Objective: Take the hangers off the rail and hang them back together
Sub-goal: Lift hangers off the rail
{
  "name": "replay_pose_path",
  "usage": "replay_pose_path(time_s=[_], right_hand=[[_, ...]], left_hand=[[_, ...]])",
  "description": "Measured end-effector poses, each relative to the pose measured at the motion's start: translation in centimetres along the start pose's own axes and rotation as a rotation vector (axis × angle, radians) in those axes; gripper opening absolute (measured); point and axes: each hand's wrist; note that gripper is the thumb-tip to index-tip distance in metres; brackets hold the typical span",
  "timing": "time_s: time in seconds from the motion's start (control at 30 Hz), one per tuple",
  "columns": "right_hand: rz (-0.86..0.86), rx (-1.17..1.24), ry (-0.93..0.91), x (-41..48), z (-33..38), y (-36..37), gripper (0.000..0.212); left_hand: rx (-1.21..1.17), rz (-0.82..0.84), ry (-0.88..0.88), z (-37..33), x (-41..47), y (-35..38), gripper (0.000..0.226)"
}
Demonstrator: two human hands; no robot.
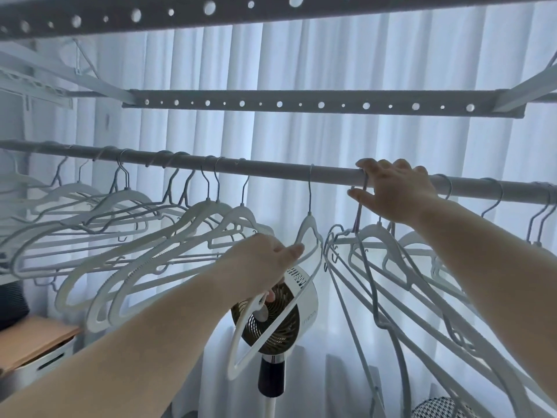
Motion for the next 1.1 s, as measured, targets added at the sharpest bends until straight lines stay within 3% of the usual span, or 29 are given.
replay_pose_path(time_s=[0.2, 0.3, 0.5, 0.67, 0.8, 1.1], right_hand=[[-0.007, 0.034, 0.015, -0.1, 0.2, 0.0, 0.052], [-0.041, 0.071, 0.041, -0.1, 0.9, -0.1, 0.056], [-0.167, 0.075, -0.051, 0.6, 4.8, -1.7, 0.055], [-0.010, 0.027, -0.103, 2.2, 9.3, -2.0, 0.046], [0.080, 0.017, -0.019, 3.2, 9.9, -1.3, 0.039], [0.093, -0.003, 0.052, 2.8, 9.9, -0.8, 0.042]], left_hand=[[0.242, -0.526, 0.034, 2.3, -3.4, -1.8, 0.031], [0.325, -0.645, -0.008, 4.7, -4.7, -2.7, 0.032], [0.359, -0.546, -0.119, 8.9, -6.1, -3.3, 0.042], [0.542, -0.471, -0.200, 11.2, -5.3, -3.6, 0.041], [0.448, -0.403, -0.148, 12.7, -4.6, -3.6, 0.028], [0.363, -0.511, -0.005, 11.8, -4.1, -4.8, 0.027]])
Point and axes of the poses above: each hand's wrist, its own x-axis towards the middle knuckle, its own y-axis out of the palm, z = x × y, and after that the axes turned 15 degrees about z, right-handed
